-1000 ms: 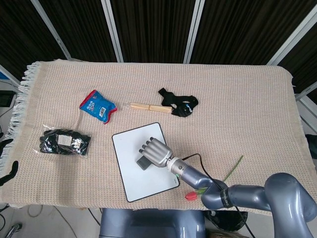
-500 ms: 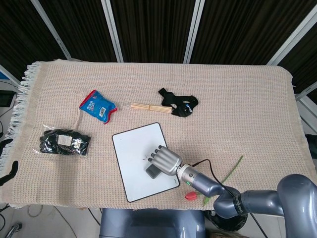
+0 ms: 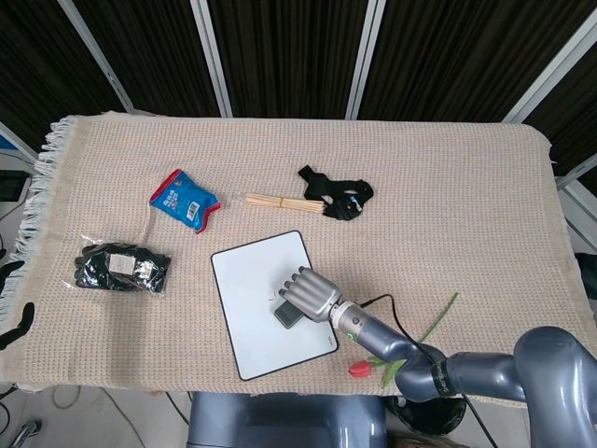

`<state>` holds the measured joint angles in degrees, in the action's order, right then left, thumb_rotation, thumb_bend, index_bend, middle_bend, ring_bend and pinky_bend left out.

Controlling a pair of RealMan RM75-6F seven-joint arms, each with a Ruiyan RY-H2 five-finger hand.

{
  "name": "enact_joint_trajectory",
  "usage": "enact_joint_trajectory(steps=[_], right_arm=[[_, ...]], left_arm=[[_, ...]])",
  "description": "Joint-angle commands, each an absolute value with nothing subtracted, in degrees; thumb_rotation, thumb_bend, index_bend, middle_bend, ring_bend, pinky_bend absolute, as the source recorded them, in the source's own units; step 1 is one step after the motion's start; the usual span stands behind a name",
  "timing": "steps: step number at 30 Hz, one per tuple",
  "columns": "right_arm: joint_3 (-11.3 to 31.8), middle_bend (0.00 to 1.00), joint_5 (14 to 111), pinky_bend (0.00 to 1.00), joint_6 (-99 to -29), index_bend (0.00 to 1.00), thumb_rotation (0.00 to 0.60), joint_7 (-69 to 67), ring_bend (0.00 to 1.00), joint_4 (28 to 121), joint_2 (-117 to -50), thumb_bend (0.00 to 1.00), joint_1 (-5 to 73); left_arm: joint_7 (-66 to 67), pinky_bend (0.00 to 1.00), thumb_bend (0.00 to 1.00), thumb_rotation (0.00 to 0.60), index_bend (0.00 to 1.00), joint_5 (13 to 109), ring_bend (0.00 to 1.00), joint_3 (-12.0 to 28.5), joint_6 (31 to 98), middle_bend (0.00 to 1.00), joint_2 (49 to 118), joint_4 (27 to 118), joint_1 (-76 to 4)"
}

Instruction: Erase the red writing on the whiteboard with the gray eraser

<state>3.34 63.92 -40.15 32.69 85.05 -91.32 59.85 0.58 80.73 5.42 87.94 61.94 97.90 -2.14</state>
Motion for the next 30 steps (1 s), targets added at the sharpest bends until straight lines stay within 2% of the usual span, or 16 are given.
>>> enact_joint_trajectory(steps=[1, 17, 30], right_arm=[[4.7, 0.45, 63.9, 0.36, -40.5, 0.51, 0.600, 31.7, 0.43, 83.1, -93.3, 0.45, 60.5], [9.4, 0.45, 62.9, 0.36, -41.8, 0.51, 0.600, 27.5, 0.43, 75.7, -101.1, 0.45, 62.3], [7.7, 0.45, 63.0, 0.36, -42.4, 0.51, 0.600, 29.8, 0.43, 77.6, -101.7, 0.45, 62.2]], left_arm=[[0.5, 0.01, 0.39, 0.600, 0.19, 80.7, 0.00, 5.4, 87.9, 0.04, 61.9, 97.9, -2.2], [0.5, 0.01, 0.39, 0.600, 0.19, 80.5, 0.00, 5.5, 87.5, 0.04, 61.9, 98.0, -2.3], [0.5, 0.01, 0.39, 0.600, 0.19, 80.4, 0.00, 5.5, 87.5, 0.04, 61.9, 97.9, -2.3]])
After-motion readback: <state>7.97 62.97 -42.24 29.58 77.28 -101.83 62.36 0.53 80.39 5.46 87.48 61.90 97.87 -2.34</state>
